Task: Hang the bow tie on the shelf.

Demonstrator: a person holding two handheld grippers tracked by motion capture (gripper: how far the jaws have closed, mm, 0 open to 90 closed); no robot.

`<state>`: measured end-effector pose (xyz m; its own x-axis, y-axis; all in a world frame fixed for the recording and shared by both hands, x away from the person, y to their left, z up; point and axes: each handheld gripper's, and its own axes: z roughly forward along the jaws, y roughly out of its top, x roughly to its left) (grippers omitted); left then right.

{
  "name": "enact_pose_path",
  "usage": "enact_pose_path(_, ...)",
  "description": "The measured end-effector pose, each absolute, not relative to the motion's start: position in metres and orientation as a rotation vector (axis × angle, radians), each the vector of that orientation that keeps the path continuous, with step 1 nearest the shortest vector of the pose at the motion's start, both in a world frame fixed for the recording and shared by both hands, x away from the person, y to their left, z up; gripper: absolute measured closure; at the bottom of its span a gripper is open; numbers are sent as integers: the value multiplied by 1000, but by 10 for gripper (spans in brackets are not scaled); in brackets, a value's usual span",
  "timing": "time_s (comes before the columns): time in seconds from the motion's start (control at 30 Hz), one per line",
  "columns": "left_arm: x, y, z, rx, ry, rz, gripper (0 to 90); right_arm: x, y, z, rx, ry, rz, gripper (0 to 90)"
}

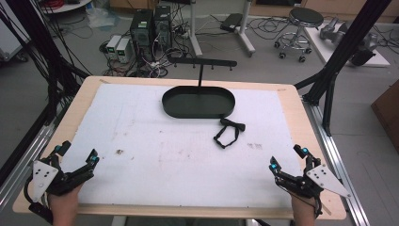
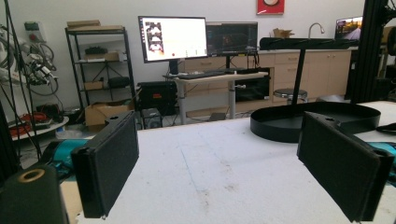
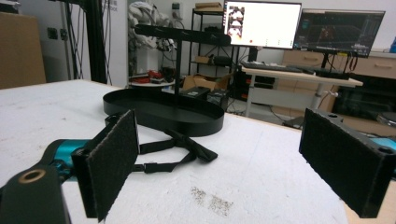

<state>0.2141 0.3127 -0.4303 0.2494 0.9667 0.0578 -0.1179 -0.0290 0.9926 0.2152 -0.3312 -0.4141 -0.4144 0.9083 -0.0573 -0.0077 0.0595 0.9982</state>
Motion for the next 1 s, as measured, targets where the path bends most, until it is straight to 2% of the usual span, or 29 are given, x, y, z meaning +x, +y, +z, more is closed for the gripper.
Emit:
enact_pose_path(0.47, 216, 315, -429, 1254, 924, 1101, 133, 231, -313, -410, 927, 1634, 1483, 112)
enact_pose_path(0.77, 216, 317, -429, 1250, 932, 1103, 133, 277, -278, -383, 873, 1854, 1451, 113)
enact_pose_path(0.97, 217, 315, -429, 1255, 927, 1101, 133, 293, -253, -385, 837, 1998, 1395, 114)
enact_pose_path(1.0, 217, 315, -429, 1257, 930, 1100, 133, 300, -244, -389, 814, 2060, 1352, 154)
